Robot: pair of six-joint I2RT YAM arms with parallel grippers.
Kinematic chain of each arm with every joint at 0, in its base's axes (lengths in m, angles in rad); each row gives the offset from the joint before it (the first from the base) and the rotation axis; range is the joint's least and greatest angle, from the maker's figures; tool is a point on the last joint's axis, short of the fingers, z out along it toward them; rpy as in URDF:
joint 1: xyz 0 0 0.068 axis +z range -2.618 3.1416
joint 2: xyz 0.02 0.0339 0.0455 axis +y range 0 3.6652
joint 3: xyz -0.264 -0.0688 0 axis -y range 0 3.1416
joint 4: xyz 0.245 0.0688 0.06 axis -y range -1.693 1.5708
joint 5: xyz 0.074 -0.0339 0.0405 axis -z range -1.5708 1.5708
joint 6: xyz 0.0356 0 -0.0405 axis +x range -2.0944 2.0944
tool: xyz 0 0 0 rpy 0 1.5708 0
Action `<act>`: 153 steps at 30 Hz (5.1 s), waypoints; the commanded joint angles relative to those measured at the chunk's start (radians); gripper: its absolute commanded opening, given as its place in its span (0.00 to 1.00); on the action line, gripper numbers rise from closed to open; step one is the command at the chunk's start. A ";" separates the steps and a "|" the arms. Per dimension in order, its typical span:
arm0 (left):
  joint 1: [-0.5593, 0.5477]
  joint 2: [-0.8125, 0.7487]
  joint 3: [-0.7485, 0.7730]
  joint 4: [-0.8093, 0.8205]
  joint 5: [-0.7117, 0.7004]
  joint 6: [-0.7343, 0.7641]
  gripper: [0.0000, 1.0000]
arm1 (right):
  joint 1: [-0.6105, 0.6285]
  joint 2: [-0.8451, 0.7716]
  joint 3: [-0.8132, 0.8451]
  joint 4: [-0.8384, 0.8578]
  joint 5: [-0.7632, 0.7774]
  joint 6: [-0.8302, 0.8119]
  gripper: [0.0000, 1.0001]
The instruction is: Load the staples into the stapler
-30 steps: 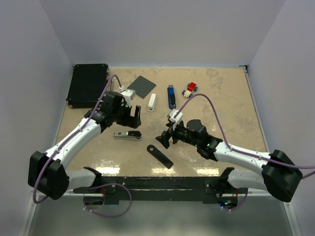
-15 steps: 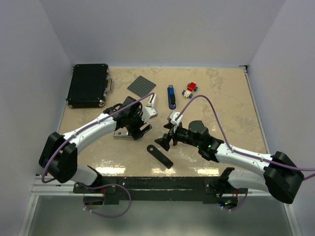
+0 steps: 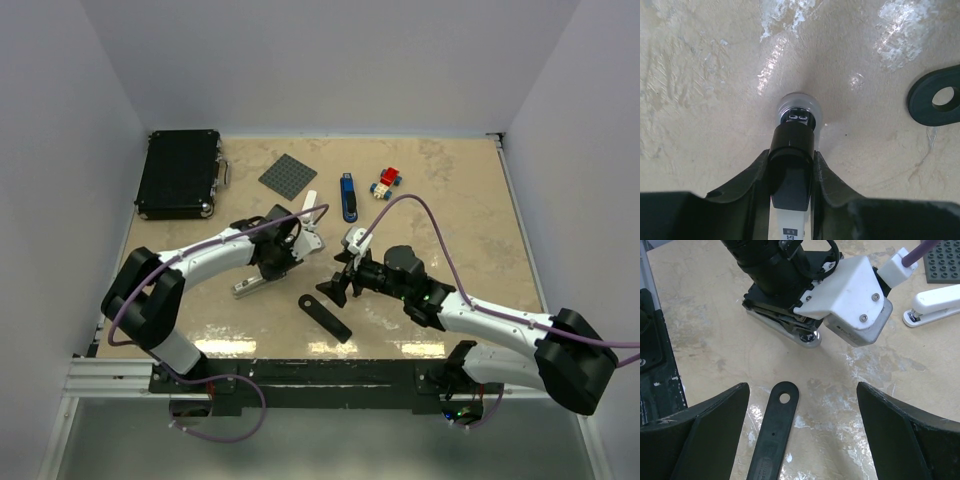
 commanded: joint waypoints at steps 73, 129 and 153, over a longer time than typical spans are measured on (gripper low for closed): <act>0.388 -1.065 -0.624 1.108 0.340 -1.149 0.00 | -0.362 -0.336 0.130 0.629 -0.366 0.496 0.00; -0.020 -0.548 0.022 0.854 0.860 -0.310 0.57 | -0.370 -0.255 0.142 0.640 -0.453 0.576 0.00; -0.038 -0.522 0.025 0.471 0.589 -0.078 0.00 | -0.372 -0.253 0.019 0.492 -0.459 0.495 0.45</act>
